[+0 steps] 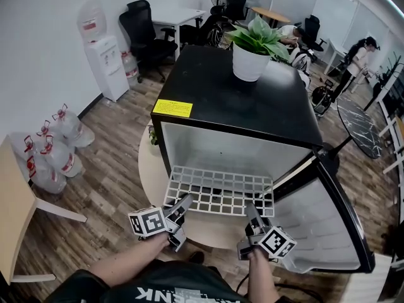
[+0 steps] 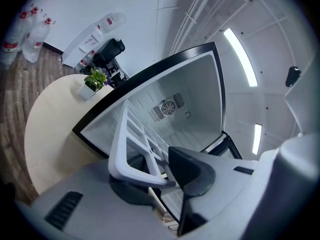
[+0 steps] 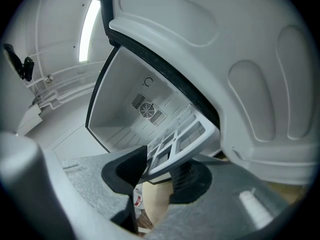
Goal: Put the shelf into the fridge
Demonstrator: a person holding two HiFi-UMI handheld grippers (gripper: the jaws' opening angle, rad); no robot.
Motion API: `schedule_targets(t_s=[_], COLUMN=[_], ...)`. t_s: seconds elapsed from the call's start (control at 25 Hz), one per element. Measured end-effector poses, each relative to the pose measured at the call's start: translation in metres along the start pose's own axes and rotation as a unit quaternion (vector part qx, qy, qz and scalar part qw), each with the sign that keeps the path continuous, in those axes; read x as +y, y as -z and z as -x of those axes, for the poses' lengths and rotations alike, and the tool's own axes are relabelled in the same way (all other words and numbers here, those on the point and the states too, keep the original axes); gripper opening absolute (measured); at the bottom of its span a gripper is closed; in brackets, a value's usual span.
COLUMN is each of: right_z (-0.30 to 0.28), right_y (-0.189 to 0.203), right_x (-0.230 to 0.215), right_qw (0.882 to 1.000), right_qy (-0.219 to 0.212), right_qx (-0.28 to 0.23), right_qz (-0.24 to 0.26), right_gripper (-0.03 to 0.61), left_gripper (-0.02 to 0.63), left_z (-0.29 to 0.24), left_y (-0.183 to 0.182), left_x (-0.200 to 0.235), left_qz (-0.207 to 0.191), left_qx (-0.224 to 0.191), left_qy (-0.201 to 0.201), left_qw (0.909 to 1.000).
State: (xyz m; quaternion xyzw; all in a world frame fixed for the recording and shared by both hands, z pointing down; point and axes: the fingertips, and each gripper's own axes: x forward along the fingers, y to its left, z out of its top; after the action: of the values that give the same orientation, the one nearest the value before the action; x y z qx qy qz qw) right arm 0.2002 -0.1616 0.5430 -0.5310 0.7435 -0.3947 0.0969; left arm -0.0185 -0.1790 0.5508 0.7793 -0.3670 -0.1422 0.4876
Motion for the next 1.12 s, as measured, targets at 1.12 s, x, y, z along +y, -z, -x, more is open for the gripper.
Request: schedule_targets(t_s=[1.12], right_z=[0.003], right_y=[0.002], right_x=[-0.011], right_qw=[0.999], right_qy=[0.006], right_qx=[-0.017], right_qz=[-0.043], right_gripper=[0.107], left_gripper=[0.095], left_z=[0.003], left_y=[-0.013], left_x=[-0.008], left_qz=[-0.057], left_qx=[-0.008], left_qy=[0.005], left_qw=[0.9983])
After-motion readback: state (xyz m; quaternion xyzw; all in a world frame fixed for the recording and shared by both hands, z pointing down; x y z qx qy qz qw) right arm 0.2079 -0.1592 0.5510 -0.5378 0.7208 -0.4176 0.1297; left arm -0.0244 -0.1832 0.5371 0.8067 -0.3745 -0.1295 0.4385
